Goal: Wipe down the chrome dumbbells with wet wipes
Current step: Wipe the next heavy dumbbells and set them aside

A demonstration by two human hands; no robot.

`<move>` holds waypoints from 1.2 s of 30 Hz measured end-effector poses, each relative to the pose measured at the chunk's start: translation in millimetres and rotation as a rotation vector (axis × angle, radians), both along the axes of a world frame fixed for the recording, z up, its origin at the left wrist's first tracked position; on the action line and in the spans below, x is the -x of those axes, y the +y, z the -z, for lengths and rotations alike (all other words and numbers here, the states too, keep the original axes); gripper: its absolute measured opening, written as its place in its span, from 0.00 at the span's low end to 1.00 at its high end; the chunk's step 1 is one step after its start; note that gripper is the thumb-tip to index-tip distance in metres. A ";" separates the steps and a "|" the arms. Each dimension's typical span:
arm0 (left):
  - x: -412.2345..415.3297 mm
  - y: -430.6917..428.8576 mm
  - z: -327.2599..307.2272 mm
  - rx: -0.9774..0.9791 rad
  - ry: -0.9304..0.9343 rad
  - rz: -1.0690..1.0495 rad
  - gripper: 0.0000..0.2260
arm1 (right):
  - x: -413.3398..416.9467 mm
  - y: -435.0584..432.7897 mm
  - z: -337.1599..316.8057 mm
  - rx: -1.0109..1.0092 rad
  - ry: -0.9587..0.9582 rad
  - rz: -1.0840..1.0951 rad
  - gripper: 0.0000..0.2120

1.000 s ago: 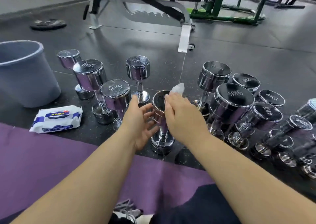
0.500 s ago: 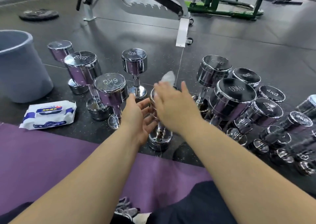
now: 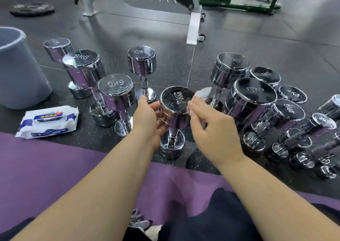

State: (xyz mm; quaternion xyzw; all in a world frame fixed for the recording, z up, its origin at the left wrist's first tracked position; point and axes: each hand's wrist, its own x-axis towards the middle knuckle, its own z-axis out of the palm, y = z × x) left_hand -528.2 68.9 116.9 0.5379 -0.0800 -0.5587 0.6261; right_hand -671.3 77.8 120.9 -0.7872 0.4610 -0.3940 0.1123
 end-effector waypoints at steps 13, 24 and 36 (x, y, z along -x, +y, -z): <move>9.1 -5.0 2.4 -0.006 -0.117 -0.061 0.18 | -22.5 3.9 5.5 -0.710 -0.759 0.057 0.20; 10.4 -2.2 5.2 0.015 -0.131 -0.016 0.18 | -45.6 -16.5 30.1 -0.838 -0.728 0.052 0.38; -1.2 -7.9 -1.7 0.070 -0.002 -0.141 0.16 | -106.2 -76.9 -78.9 -0.576 0.640 -0.448 0.23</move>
